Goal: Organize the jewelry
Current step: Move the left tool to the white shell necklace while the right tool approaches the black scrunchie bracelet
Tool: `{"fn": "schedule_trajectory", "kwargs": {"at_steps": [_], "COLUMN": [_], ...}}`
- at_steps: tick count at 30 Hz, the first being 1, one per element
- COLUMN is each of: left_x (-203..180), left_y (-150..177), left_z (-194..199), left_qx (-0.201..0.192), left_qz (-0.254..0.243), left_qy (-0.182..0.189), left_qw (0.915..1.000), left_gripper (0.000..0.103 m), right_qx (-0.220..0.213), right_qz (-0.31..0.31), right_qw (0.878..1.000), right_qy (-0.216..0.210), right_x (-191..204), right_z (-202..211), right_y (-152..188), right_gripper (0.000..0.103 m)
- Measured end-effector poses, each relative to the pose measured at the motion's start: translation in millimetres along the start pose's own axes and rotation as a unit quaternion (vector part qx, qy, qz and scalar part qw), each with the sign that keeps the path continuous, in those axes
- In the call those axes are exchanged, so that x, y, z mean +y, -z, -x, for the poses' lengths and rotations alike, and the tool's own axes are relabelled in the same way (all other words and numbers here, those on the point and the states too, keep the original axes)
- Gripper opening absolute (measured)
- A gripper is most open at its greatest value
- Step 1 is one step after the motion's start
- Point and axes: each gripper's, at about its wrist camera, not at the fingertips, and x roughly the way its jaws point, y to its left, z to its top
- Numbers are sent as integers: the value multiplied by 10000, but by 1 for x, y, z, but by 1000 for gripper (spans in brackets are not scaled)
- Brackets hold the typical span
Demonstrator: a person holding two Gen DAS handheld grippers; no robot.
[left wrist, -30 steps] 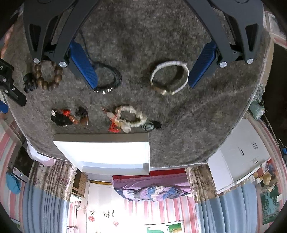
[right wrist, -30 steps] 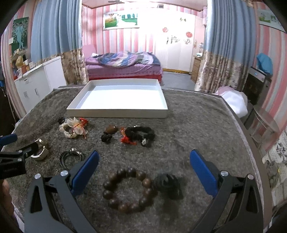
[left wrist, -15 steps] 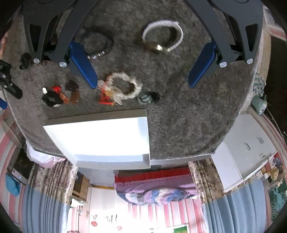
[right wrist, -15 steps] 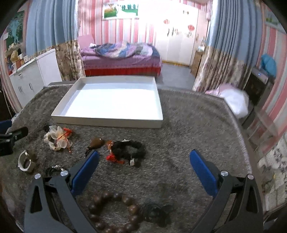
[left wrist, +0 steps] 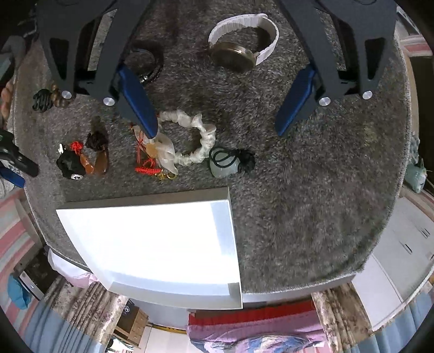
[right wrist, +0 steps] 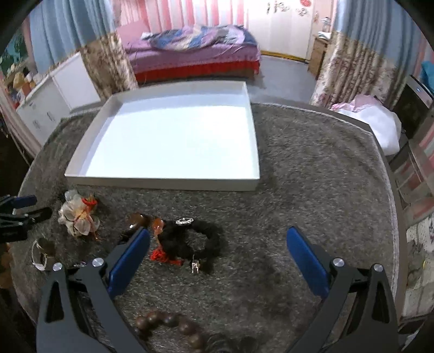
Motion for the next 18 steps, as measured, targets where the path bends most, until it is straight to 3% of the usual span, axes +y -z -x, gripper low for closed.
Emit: {"fn": "schedule_trajectory", "kwargs": {"at_steps": [1,3,8,12,18], "left_x": [0,0,-1,-4,-10], "left_y": [0,1,3,1,-4], "left_z": [-2,-9,-24,-38,-48], "left_qx": [32,209,508,737,884], "left_qz": [5,42,154,244,269], "left_qy": [14,63,121,229,316], "left_qw": [10000,9998,9985,9967,9952], "left_gripper": [85,73,69,58,58], "right_qx": [162,463,654,871,1075], "right_qz": [3,-41,2,-54,-139], "right_qw": [9999,9987,9977,9960,9933], "right_qy": [-20,-187,-167,-206,-394], "right_x": [0,-1,-3,-9,-9], "right_z": [-9,-23,-36,-49,-62], "right_y": [-1,-1,-2,-5,-3], "right_gripper": [82,66,64,53,53]}}
